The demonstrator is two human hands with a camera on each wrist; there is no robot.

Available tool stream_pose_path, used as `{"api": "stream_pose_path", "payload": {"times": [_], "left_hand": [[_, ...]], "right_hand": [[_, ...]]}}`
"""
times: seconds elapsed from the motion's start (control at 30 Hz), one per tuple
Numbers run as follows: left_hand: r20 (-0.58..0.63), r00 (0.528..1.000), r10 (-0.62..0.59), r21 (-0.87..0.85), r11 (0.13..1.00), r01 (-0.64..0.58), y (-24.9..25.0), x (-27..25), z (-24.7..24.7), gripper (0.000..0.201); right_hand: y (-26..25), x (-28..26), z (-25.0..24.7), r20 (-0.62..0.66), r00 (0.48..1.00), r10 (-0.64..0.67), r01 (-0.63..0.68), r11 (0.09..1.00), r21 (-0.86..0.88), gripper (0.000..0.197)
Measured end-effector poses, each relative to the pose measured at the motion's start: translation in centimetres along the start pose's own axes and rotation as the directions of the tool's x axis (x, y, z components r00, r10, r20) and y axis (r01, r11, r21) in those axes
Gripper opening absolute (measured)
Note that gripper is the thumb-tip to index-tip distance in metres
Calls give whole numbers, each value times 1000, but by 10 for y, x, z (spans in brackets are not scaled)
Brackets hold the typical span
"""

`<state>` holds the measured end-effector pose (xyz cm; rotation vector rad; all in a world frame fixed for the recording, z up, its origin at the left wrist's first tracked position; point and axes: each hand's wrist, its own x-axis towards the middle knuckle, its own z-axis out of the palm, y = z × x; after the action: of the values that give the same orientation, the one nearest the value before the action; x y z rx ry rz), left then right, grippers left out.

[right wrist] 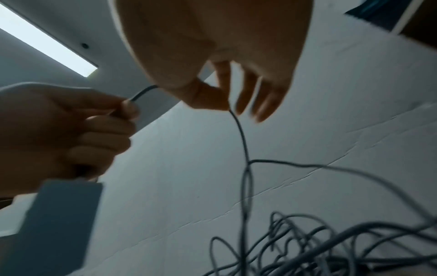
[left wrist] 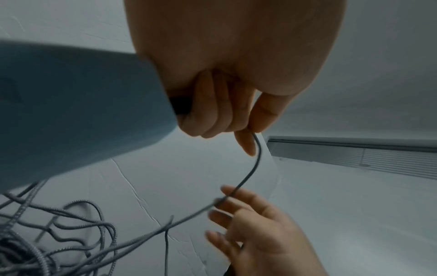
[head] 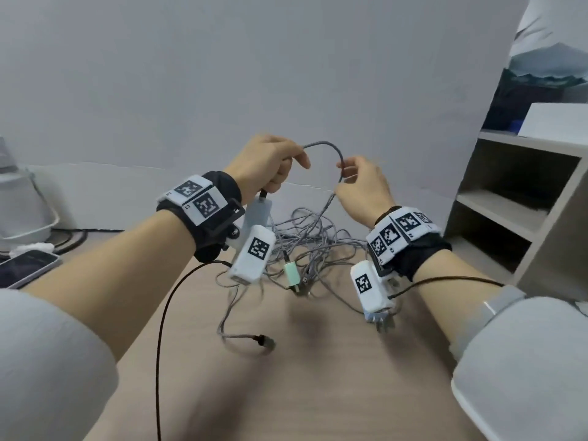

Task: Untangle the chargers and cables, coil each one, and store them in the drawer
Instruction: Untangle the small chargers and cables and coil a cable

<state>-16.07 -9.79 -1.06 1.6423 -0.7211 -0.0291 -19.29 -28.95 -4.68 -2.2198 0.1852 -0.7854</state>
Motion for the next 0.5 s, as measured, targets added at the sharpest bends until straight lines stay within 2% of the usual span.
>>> {"api": "stream_pose_path", "payload": {"times": [0.07,0.17,0.2,0.23,0.33,0.43,0.5], "left_hand": [[3,1000,5,-49,999,-5,1,-3,-6,26],[-22,999,25,-142,989,-28,2,-7,-20,24],[-60,998,22,-169,985,-32,1,-7,-26,26],[-109,994,15,-194,980,-36,-1,-7,-32,28],[-247,968,-37,-289,957,-37,-12,-5,-54,31],[-347,927,-141,-433,901,-25,-34,-3,-77,31],[-407,886,-224,-481,877,1,-52,-3,-89,32]], "right_hand": [[-8,-2,20,108,991,-73,63,993,98,28],[-4,-1,44,238,970,-50,10,986,167,5],[2,-1,53,328,944,-37,-23,984,177,2],[9,0,61,415,909,-28,-41,987,157,7],[32,3,80,558,830,-16,56,997,-55,14],[50,5,88,594,804,24,186,939,-289,21],[57,10,86,577,815,52,173,929,-328,25]]}}
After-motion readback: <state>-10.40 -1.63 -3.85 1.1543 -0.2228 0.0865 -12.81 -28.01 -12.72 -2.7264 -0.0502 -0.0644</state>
